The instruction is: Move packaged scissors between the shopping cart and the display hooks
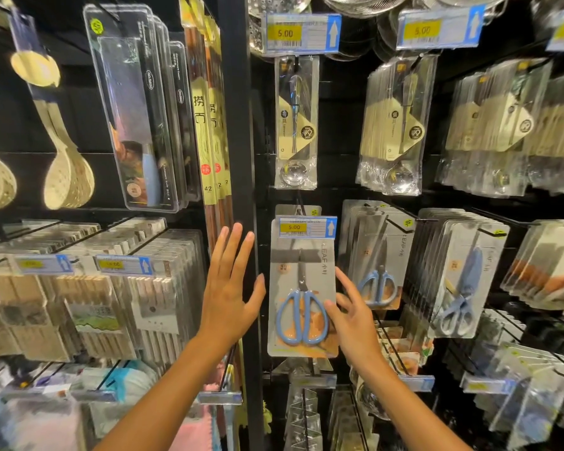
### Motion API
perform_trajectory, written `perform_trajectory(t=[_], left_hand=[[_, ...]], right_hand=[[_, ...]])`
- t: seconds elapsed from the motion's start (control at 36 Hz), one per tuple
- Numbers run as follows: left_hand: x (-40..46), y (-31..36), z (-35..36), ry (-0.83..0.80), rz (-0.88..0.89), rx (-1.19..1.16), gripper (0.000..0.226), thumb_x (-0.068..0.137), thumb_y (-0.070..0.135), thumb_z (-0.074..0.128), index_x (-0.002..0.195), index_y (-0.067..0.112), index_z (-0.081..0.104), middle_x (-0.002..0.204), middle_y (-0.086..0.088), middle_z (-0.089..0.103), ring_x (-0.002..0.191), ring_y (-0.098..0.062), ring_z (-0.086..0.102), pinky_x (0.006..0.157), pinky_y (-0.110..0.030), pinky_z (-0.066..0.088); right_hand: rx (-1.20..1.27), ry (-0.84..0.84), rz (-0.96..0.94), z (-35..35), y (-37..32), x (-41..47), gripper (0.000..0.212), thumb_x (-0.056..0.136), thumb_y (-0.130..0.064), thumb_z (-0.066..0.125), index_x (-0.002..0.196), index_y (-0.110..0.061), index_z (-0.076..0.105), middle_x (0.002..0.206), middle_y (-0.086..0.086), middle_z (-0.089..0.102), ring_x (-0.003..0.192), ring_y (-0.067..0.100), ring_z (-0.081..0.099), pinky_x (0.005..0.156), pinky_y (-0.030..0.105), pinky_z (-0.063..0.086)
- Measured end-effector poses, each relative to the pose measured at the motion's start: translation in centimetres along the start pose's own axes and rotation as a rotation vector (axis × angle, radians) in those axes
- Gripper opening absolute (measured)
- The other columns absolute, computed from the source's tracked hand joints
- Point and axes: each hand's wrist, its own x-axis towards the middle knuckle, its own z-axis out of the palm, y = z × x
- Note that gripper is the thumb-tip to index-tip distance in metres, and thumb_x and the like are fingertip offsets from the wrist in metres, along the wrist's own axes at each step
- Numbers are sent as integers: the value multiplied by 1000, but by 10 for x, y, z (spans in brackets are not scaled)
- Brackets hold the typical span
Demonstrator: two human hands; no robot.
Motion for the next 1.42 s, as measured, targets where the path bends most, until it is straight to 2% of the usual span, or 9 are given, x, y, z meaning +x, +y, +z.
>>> perform_trajectory(t=[0.31,0.47,0.58,0.75,0.89,1.06,1.19,1.33,1.42], left_hand=[[0,-2,3,9,18,10,74,93,16,61,156,5,25,169,-4,7,156,-34,10,124,-55,19],[0,-8,9,24,36,28,73,94,19,56,157,8,20,170,0,2,155,-36,10,125,-52,17],[-1,-11,15,25,26,39,75,95,22,53,159,14,14,169,3,-3,155,-36,10,123,-57,21],[-2,-15,18,35,33,40,79,94,23,53,160,19,9,169,4,-4,155,-37,10,123,-57,21],[-1,-16,19,37,31,38,80,94,23,52,161,22,6,169,6,-6,155,-34,9,126,-49,16],[-2,-17,20,31,32,22,81,95,22,51,161,23,4,169,6,-6,156,-32,7,126,-46,13],[-2,-22,20,9,51,-14,83,95,22,52,161,26,2,169,8,-8,156,-28,6,126,-40,13],[0,-21,19,7,73,-50,80,96,22,50,161,25,3,169,8,-7,156,-30,8,126,-41,13],[-2,-19,16,-19,36,-57,79,96,22,50,161,24,5,169,7,-6,156,-32,10,126,-48,18]], right_hand=[[-51,25,6,8,24,27,65,102,-9,55,155,-36,29,104,3,77,98,18,74,79,33,62],[-150,66,-3,10,47,51,67,104,-14,53,148,-58,28,99,5,73,88,26,74,75,51,62],[-188,61,-43,14,58,69,67,105,-17,50,149,-61,23,108,-4,73,94,18,74,80,49,62],[-230,64,-55,15,80,101,67,107,-18,46,151,-60,17,101,19,70,96,38,69,88,61,55],[-281,58,-44,14,92,119,67,108,-19,42,150,-63,14,92,3,73,84,28,73,76,58,59],[-297,61,1,13,95,125,69,109,-20,40,138,-76,15,94,-1,75,87,23,74,81,54,60],[-363,40,77,17,80,123,62,109,-15,38,153,-52,14,116,5,68,101,22,68,97,51,54],[-505,-16,106,11,75,113,64,107,-13,40,156,-47,15,133,29,58,107,47,59,98,63,46],[-550,-32,146,6,65,97,66,105,-11,46,158,-38,17,143,7,52,101,24,65,91,39,56]])
